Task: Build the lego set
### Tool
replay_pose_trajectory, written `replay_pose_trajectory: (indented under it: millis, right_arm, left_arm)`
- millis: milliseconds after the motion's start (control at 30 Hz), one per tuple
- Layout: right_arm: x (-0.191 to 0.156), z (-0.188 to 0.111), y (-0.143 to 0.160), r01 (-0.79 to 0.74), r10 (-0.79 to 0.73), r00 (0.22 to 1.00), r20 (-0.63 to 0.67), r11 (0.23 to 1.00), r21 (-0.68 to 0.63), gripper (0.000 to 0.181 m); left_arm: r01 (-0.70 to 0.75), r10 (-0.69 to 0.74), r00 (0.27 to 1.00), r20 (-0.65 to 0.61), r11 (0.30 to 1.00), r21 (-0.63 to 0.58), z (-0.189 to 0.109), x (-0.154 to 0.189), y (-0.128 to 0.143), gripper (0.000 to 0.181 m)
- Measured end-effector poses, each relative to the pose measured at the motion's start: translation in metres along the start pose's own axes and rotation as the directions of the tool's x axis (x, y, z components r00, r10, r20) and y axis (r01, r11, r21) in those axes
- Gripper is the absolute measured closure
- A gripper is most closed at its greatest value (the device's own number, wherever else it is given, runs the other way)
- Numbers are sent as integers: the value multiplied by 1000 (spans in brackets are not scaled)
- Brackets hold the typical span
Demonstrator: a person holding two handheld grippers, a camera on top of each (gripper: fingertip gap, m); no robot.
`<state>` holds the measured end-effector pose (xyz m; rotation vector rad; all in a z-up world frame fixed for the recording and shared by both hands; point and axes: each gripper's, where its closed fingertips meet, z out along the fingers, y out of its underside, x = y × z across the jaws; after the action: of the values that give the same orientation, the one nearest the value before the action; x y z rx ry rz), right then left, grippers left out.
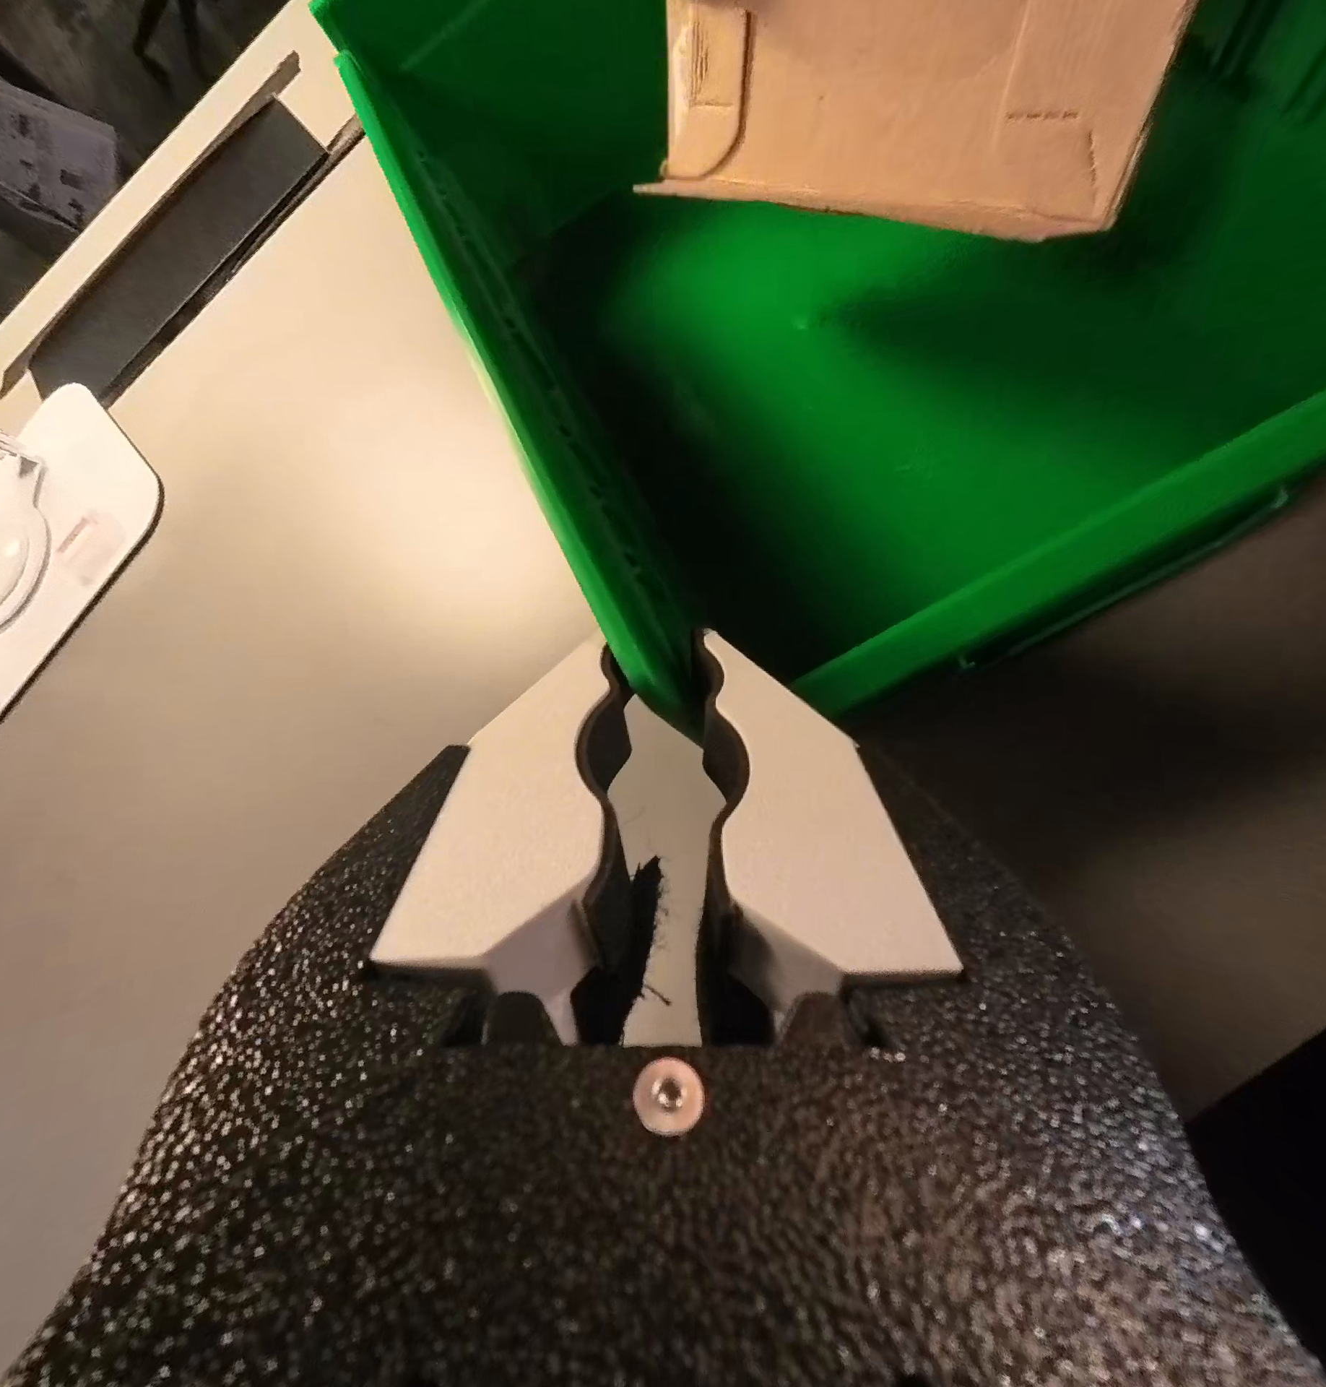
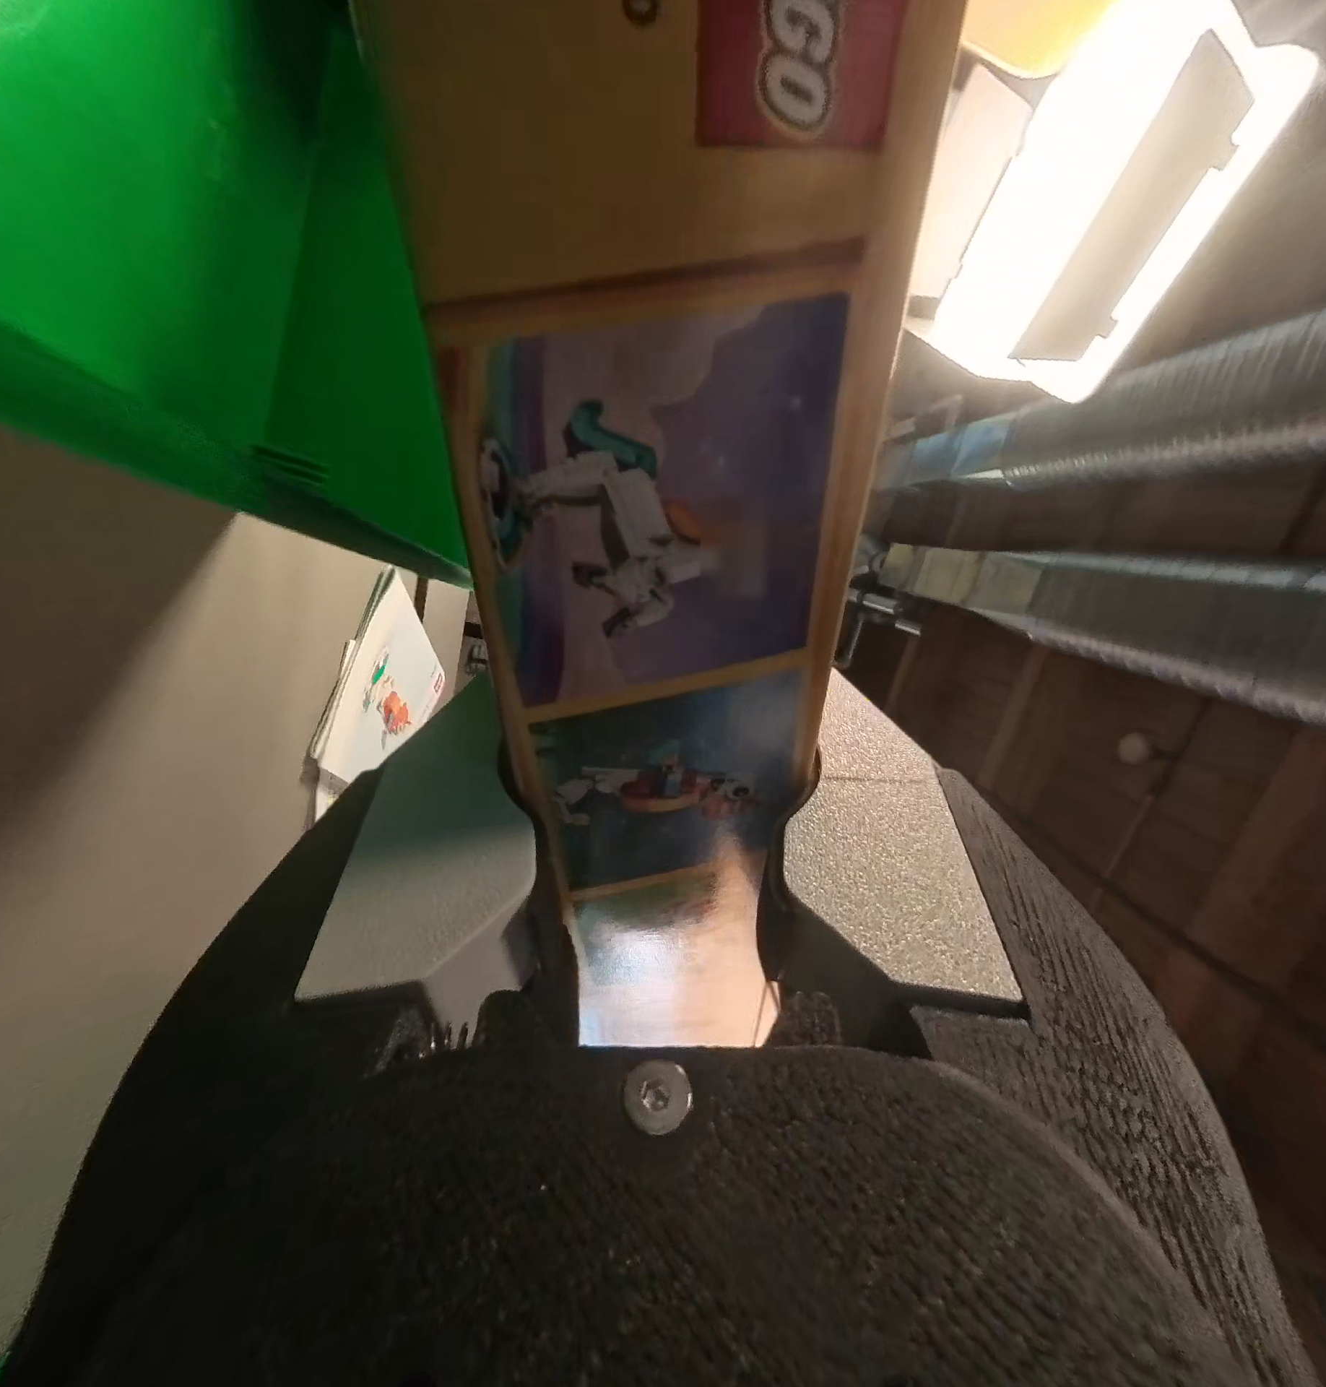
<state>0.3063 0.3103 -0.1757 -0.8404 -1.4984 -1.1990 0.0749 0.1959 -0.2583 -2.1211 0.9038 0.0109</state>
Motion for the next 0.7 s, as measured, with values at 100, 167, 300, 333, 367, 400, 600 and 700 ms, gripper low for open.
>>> replay_pose_trajectory:
  millis: [100,167,300,333,367,400,600,700]
  right_arm:
    - [0,1,-1,13,-13,1000,4,1000,3,121]
    - [4,2,-1,44,-44,999,-7,999,3,121]
    - [11,5,-4,125,-125,992,-6,992,17,121]
    - [11,5,-5,143,-143,990,1,989,24,121]
    - [11,6,-6,159,-160,987,8,987,32,121]
    - [11,7,-7,175,-175,984,15,984,40,121]
    - [13,12,-15,274,-278,960,44,959,79,120]
    - [16,14,-21,333,-338,940,45,938,100,120]
  left_arm:
    - [10,-10,1000,-19,1000,-1,0,0,0,170]
    - [7,-7,1000,-18,1000,-2,0,1,0,170]
    - [5,-5,1000,-24,1000,0,1,2,-1,170]
    - [6,-6,1000,-25,1000,1,1,2,-2,170]
    - [6,-6,1000,-26,1000,2,1,2,-2,170]
    - [6,-6,1000,-26,1000,2,2,2,-2,170]
    - [6,-6,1000,-25,1000,3,3,2,-4,170]
    - [7,-7,1000,-24,1000,3,4,1,-4,170]
